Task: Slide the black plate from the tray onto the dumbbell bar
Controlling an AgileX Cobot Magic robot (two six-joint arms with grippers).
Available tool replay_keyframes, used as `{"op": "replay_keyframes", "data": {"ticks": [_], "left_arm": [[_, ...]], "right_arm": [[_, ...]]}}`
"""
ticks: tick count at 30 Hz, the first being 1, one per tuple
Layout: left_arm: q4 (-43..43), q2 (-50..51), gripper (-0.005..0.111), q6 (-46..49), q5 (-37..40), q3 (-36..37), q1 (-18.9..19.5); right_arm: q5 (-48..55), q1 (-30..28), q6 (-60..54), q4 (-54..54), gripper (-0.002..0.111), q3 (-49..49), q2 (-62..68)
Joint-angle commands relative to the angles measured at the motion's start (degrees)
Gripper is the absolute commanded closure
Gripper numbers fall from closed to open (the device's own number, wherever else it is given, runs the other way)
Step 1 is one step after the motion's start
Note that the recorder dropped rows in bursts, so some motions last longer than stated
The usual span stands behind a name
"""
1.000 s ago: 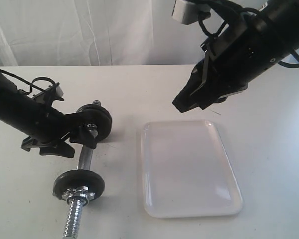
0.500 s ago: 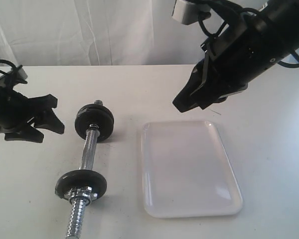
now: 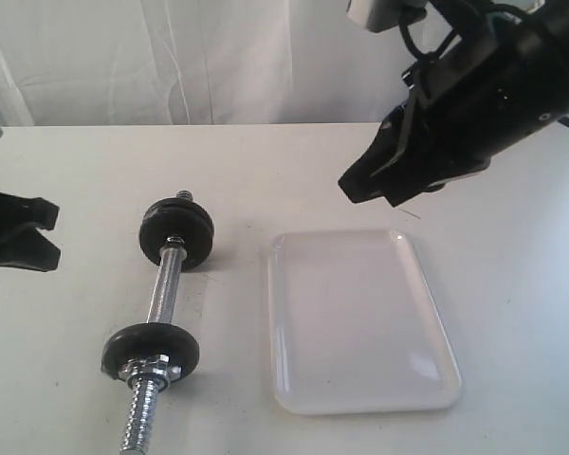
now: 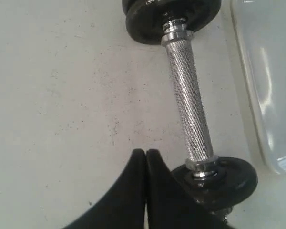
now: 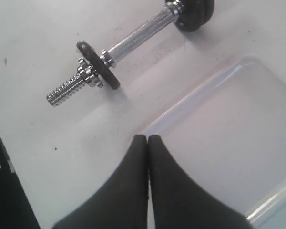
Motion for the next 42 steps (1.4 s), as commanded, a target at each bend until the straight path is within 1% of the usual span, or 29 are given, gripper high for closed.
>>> {"op": "replay_keyframes", "data": {"ticks": [1, 3, 5, 7, 8, 11, 14, 18, 23, 35, 36, 38, 39, 40, 41, 42], "left_arm": [[-7.88, -11.37, 0.107, 8.73, -7.61, 9.36, -0.11], [-16.43, -17.8, 0.107, 17.34, -10.03, 13.77, -0.11], [-23.83, -24.01, 0.107, 25.33, -10.25, 16.99, -0.11], [-29.15, -29.56, 0.107, 31.87, -9.99, 19.91, -0.11], [-30.74, -32.54, 0.107, 33.59, -9.84, 21.11, -0.11], [-33.46, -41.04, 0.107, 35.4, -10.95, 23.91, -0.11], [-33.46, -47.67, 0.107, 35.41, -12.03, 25.38, -0.11], [-33.46, -53.35, 0.107, 35.64, -12.03, 27.41, -0.11], [-33.12, -55.36, 0.107, 35.64, -11.91, 28.06, -0.11], [-33.12, -55.36, 0.107, 35.64, -11.91, 28.06, -0.11], [-33.12, -55.36, 0.107, 35.64, -11.91, 28.06, -0.11], [-33.12, -55.38, 0.107, 35.64, -12.3, 28.06, -0.11], [-33.12, -55.38, 0.107, 35.64, -12.3, 28.06, -0.11], [-33.12, -55.38, 0.107, 35.64, -12.19, 28.06, -0.11], [-33.12, -55.38, 0.107, 35.64, -12.19, 28.06, -0.11], [-33.12, -55.38, 0.107, 35.64, -12.19, 28.06, -0.11]], "right_arm": [[-7.49, -0.42, 2.82, -0.13, 0.108, 7.73, -6.55], [-11.06, -0.42, 3.57, -0.13, 0.108, 12.3, -9.5], [-14.22, -0.42, 4.3, -0.13, 0.108, 16.25, -12.87], [-17.33, -0.42, 4.88, -0.13, 0.108, 20.35, -16.4], [-18.5, -0.42, 4.88, 0.07, 0.108, 21.88, -17.85], [-22.92, -0.42, 5.19, 0.36, 0.108, 27.04, -23.43], [-26.65, -0.42, 6.75, 0.36, 0.108, 31.42, -28.46], [-28.56, -0.42, 7.49, 0.36, 0.108, 35.12, -33.17], [-27.76, -0.42, 7.49, 0.36, 0.108, 36.32, -35.44], [-28.0, -0.42, 7.49, 0.25, 0.108, 36.78, -35.66], [-28.94, -0.42, 6.53, -0.01, 0.108, 37.27, -36.34], [-33.99, -0.42, 6.09, -1.02, 0.108, 41.23, -40.02], [-39.53, -0.42, 8.48, -1.34, 0.108, 46.3, -44.71], [-42.15, -0.42, 10.4, -1.91, 0.108, 49.12, -46.79], [-47.54, -0.42, 15.32, -5.09, 0.108, 54.49, -52.07], [-48.42, -0.42, 17.47, -7.15, 0.108, 56.38, -54.66]]}}
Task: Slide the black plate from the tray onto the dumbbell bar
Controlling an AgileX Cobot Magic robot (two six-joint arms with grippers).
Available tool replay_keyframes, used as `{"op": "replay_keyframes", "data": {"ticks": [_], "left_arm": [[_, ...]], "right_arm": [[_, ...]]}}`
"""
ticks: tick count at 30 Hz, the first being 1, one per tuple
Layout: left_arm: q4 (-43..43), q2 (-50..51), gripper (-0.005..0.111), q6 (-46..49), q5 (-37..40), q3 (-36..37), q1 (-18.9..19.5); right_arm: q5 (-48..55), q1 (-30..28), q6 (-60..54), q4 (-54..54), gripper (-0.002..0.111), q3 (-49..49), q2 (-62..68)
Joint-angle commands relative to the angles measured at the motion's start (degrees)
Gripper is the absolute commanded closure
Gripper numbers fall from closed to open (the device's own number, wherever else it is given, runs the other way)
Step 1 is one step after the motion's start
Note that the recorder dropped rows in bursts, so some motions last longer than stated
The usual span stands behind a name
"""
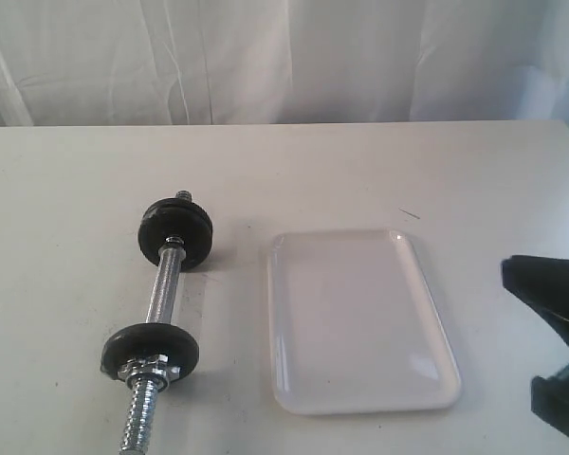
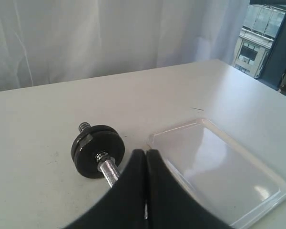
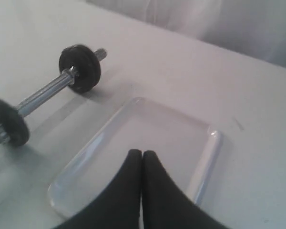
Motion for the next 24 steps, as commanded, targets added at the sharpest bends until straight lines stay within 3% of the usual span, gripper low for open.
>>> {"op": "replay_keyframes", "data": {"ticks": [1, 4, 6, 12, 24], "left_arm": [[-1.21, -0.4, 0.107, 0.11, 0.31, 0.34, -0.11], [-1.21, -0.4, 0.107, 0.11, 0.31, 0.34, -0.11], [-1.21, -0.4, 0.107, 0.11, 0.31, 0.34, -0.11], [-1.21, -0.4, 0.107, 0.11, 0.31, 0.34, -0.11], [-1.21, -0.4, 0.107, 0.11, 0.31, 0.34, -0.11]], "right_arm": [[-8.11, -0.42, 12.16, -11.33, 0.108, 12.08, -13.18], [-7.42, -1.46, 26.44, -24.1, 0.108, 18.54, -20.54], [-5.66, -3.7, 31.21, -26.53, 0.108, 21.69, -23.72], [-2.0, -8.19, 31.21, -28.14, 0.108, 21.69, -29.64], [-2.17, -8.42, 31.21, -30.67, 0.108, 21.69, -29.68]]}}
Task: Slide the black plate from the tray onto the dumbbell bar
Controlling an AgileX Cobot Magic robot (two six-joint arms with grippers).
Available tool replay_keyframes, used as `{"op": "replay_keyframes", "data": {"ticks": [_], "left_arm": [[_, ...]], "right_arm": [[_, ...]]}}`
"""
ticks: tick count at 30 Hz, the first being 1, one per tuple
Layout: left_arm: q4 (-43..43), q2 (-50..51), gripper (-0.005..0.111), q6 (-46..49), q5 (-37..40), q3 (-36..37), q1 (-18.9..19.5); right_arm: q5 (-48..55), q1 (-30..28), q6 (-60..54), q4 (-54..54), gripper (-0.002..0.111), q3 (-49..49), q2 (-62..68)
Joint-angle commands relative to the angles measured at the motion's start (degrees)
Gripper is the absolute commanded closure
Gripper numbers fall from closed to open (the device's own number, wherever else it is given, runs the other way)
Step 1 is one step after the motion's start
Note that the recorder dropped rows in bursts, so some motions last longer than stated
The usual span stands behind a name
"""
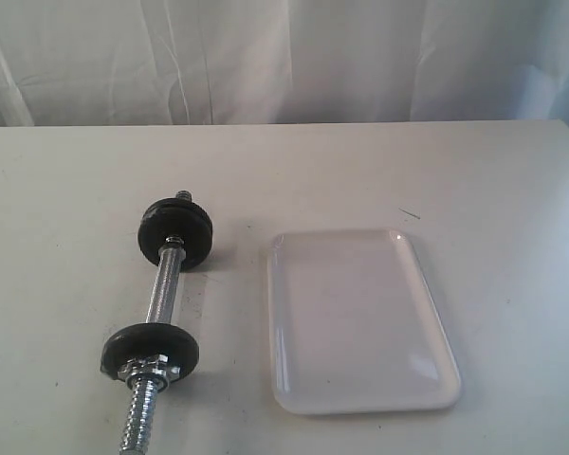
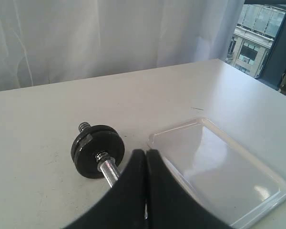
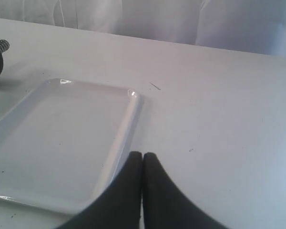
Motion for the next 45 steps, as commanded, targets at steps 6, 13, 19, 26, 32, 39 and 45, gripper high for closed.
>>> {"op": "replay_keyframes", "data": {"ticks": [6, 13, 19, 26, 32, 39, 45], "left_arm": [[-1.21, -0.4, 0.107, 0.11, 0.31, 0.34, -0.11], [-0.91, -1.53, 0.107, 0.11, -0.62, 1.54, -0.11], [15.6, -7.6, 0.107, -4.89, -5.17, 5.0, 0.42], [38.12, -19.35, 0.107, -36.33, -4.99, 9.7, 2.39], [48.57, -22.54, 0.107, -51.36, -4.34, 16.1, 2.78], [51.58, -22.54, 0.107, -54.31, -5.62, 20.23, 2.78], [51.79, -22.54, 0.107, -54.56, -6.85, 22.18, 2.78]], "right_arm": [[-0.55, -0.47, 0.26, -0.57, 0.108, 0.26, -0.26], [-0.55, -0.47, 0.26, -0.57, 0.108, 0.26, -0.26], [-0.42, -0.47, 0.26, -0.57, 0.108, 0.26, -0.26], [-0.42, -0.47, 0.26, -0.57, 0.108, 0.26, -0.26], [-0.42, -0.47, 0.26, -0.57, 0.108, 0.26, -0.26], [-0.42, -0.47, 0.26, -0.57, 0.108, 0.26, -0.26], [-0.42, -0.47, 0.26, -0.57, 0.108, 0.26, -0.26]]}}
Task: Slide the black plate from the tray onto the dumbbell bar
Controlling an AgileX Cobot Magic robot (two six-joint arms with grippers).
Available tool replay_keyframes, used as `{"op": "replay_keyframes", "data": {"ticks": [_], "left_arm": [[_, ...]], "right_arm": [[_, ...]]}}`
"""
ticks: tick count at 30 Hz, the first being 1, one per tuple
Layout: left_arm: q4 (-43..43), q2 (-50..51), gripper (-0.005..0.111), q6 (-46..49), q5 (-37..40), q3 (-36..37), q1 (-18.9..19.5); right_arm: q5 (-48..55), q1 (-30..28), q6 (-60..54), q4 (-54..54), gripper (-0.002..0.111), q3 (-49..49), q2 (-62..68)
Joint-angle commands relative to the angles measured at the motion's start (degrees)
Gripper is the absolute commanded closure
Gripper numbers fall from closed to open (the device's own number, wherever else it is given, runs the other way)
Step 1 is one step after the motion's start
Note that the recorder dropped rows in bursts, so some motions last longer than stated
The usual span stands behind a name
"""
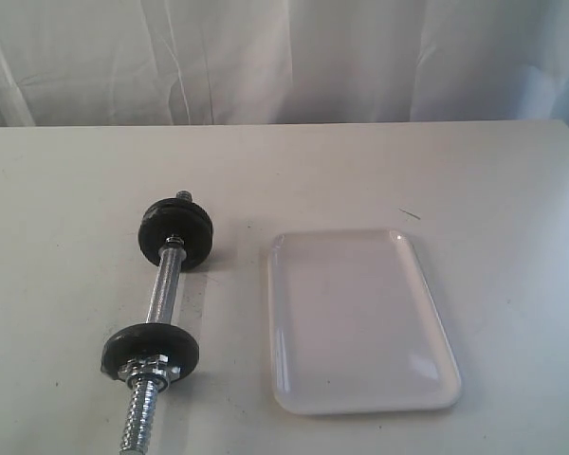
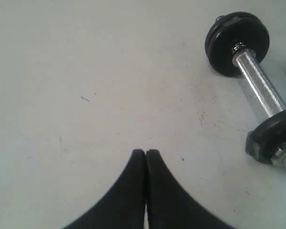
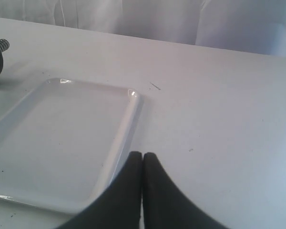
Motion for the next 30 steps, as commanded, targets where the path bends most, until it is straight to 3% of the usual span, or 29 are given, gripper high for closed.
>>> {"op": "replay_keyframes", "data": {"ticks": [1, 30], "left_arm": [[0.23, -0.21, 0.107, -0.75, -1.9, 0.9, 0.09], [0.36, -0.21, 0.107, -0.07, -3.24, 0.9, 0.09]], "right_arm": [[-0.54, -0.47, 0.26, -0.43, 0.108, 0.26, -0.26], [-0.54, -0.47, 0.26, -0.43, 0.108, 0.26, -0.26]]}}
